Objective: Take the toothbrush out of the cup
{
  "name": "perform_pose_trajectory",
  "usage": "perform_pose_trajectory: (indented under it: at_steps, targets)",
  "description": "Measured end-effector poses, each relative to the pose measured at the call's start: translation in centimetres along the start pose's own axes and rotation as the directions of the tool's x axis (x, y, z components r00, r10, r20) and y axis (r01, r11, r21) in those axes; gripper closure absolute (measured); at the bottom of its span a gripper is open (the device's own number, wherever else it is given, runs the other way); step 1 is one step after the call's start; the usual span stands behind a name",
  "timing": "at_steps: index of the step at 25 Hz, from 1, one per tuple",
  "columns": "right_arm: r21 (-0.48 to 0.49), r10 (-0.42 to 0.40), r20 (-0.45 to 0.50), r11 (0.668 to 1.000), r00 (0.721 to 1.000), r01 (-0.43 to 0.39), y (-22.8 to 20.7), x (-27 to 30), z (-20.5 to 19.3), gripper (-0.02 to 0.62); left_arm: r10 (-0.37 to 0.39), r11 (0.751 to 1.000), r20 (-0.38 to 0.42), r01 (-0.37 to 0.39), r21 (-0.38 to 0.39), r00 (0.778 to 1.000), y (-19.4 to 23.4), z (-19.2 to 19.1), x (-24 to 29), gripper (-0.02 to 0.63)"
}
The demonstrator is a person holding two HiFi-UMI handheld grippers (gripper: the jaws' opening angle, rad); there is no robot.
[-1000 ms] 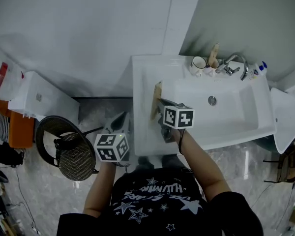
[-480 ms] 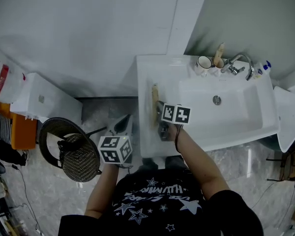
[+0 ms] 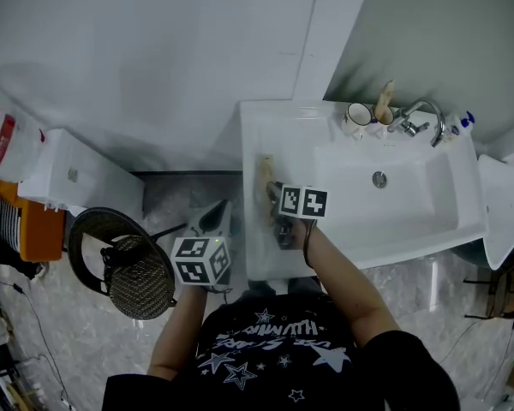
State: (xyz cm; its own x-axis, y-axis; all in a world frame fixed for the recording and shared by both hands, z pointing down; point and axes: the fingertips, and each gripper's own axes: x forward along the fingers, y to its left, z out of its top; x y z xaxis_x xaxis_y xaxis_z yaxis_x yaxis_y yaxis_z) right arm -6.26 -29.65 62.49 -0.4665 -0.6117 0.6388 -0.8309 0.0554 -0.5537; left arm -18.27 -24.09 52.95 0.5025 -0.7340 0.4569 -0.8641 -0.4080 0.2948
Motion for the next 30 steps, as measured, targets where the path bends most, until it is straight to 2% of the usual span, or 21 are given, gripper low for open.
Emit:
perform_pose_trajectory:
  at_steps: [7, 12, 15, 19, 22, 25, 30]
  targets:
    - [-0.013, 0.042, 0.022, 0.999, 0.999, -0.042, 0.8, -1.0, 0.7, 0.480, 0.002, 1.000, 0.004, -0.002, -0.006, 1.000, -0.4, 0.3, 0.3, 0.587]
    - [-0.108, 0.057, 0.066, 0.993, 0.996, -0.050, 1.0, -2.8, 2.3, 0.479, 0.002, 1.000, 0.012, -0.002, -0.009, 1.000, -1.2, 0.7, 0.8, 0.587]
    - [-0.198, 0.037, 0.113, 0.980, 0.993, -0.014, 0.5, -4.4, 3.7, 0.479, -0.003, 1.000, 0.020, 0.003, -0.009, 1.000, -2.2, 1.1, 1.2, 0.586]
    - [-0.323, 0.025, 0.200, 0.945, 0.980, 0.041, -0.5, -7.5, 6.4, 0.486, -0.017, 1.000, 0.038, 0.017, -0.001, 0.999, -4.2, 2.0, 2.0, 0.586]
    - [-0.383, 0.019, 0.238, 0.921, 0.971, 0.075, -1.9, -9.9, 8.0, 0.498, -0.023, 1.000, 0.047, 0.023, 0.008, 0.999, -5.7, 2.4, 2.5, 0.586]
    - [-0.410, 0.007, 0.280, 0.905, 0.960, 0.113, -3.8, -12.1, 9.8, 0.524, -0.030, 0.999, 0.053, 0.029, 0.013, 0.998, -7.2, 2.7, 3.2, 0.586]
    - [-0.404, -0.009, 0.352, 0.900, 0.936, 0.161, -6.9, -15.5, 12.8, 0.559, -0.038, 0.999, 0.075, 0.036, 0.026, 0.996, -9.8, 3.9, 4.5, 0.586]
